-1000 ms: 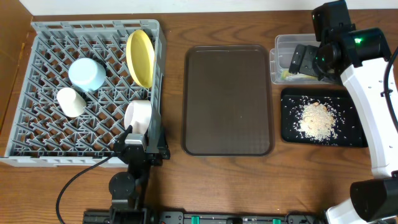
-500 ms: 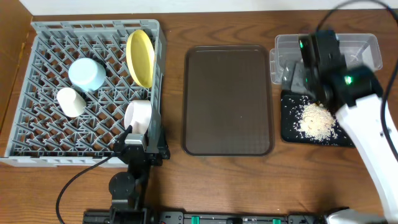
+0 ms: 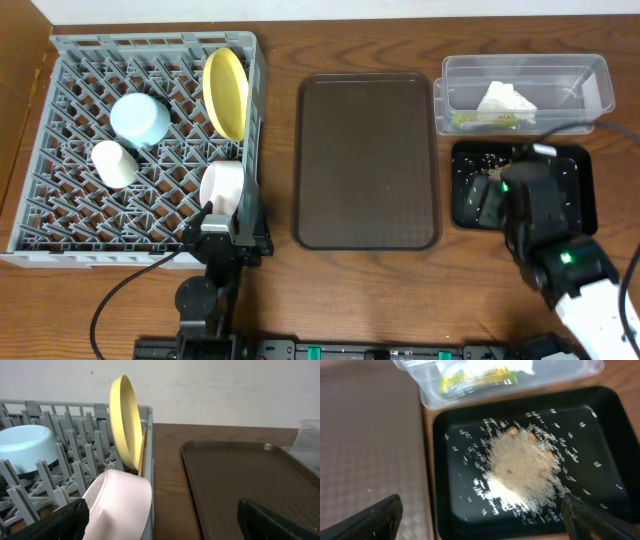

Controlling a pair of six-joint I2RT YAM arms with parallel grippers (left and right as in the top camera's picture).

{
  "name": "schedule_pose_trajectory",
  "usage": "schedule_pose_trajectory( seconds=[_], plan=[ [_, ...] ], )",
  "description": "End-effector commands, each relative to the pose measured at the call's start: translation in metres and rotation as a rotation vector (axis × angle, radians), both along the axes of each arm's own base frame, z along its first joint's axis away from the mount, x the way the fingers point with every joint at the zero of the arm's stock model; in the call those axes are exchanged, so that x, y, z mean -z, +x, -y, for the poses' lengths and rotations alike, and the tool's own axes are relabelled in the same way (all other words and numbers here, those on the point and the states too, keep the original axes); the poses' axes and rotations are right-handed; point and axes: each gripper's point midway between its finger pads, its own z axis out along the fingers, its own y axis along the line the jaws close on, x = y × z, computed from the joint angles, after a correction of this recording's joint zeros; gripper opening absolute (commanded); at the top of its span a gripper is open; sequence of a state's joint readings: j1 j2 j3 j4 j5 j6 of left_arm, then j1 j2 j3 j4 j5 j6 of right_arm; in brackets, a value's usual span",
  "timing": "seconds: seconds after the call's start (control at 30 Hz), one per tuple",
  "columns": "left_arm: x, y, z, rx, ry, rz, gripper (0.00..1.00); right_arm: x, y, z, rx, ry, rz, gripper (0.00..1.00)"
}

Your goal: Sort waste into correct bins and load items into the dishwasher

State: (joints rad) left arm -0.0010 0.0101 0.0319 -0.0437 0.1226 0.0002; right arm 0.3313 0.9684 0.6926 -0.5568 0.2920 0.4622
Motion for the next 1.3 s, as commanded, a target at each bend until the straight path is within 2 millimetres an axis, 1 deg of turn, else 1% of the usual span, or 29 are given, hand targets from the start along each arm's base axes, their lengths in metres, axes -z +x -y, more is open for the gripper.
schedule_pose_trajectory(
  seconds=[0.0, 0.13, 0.3, 0.43, 0.5, 0.67, 0.7, 0.8, 0.9, 1.07, 1.27],
  plan=[
    [0.016, 0.0, -0.002, -0.008, 0.007, -0.036, 0.95, 0.012, -0.013, 0.002, -0.018, 0.015, 0.039, 0.99],
    [0.016, 0.0, -0.002, -0.008, 0.007, -0.036, 0.95, 0.028, -0.022, 0.003, -0.025, 0.04, 0.092, 0.99],
    [0.016, 0.0, -0.002, -0.008, 0.007, -0.036, 0.95, 0.041, -0.031, 0.002, -0.042, 0.079, 0.163, 0.99],
    [0.016, 0.0, -0.002, -0.008, 0.007, -0.036, 0.95, 0.054, -0.038, -0.003, -0.076, 0.133, 0.241, 0.99],
    [0.016, 0.0, -0.002, -0.008, 0.007, -0.036, 0.95, 0.055, -0.039, -0.002, -0.078, 0.147, 0.282, 0.99],
    [0.016, 0.0, -0.002, -0.008, 0.007, -0.036, 0.95, 0.053, -0.042, -0.004, -0.112, 0.151, 0.38, 0.99],
    [0.016, 0.0, -0.002, -0.008, 0.007, -0.036, 0.95, 0.052, -0.043, -0.005, -0.134, 0.145, 0.395, 0.99],
    [0.016, 0.0, -0.002, -0.008, 0.007, -0.036, 0.95, 0.039, -0.044, -0.018, -0.262, 0.1, 0.458, 0.99],
    [0.016, 0.0, -0.002, -0.008, 0.007, -0.036, 0.95, 0.033, -0.046, -0.023, -0.318, 0.076, 0.482, 0.99],
    [0.016, 0.0, -0.002, -0.008, 0.007, -0.036, 0.95, 0.032, -0.044, -0.015, -0.288, 0.068, 0.489, 0.99],
    [0.016, 0.0, -0.002, -0.008, 0.007, -0.036, 0.95, 0.03, -0.041, 0.001, -0.238, 0.03, 0.501, 0.99]
  ],
)
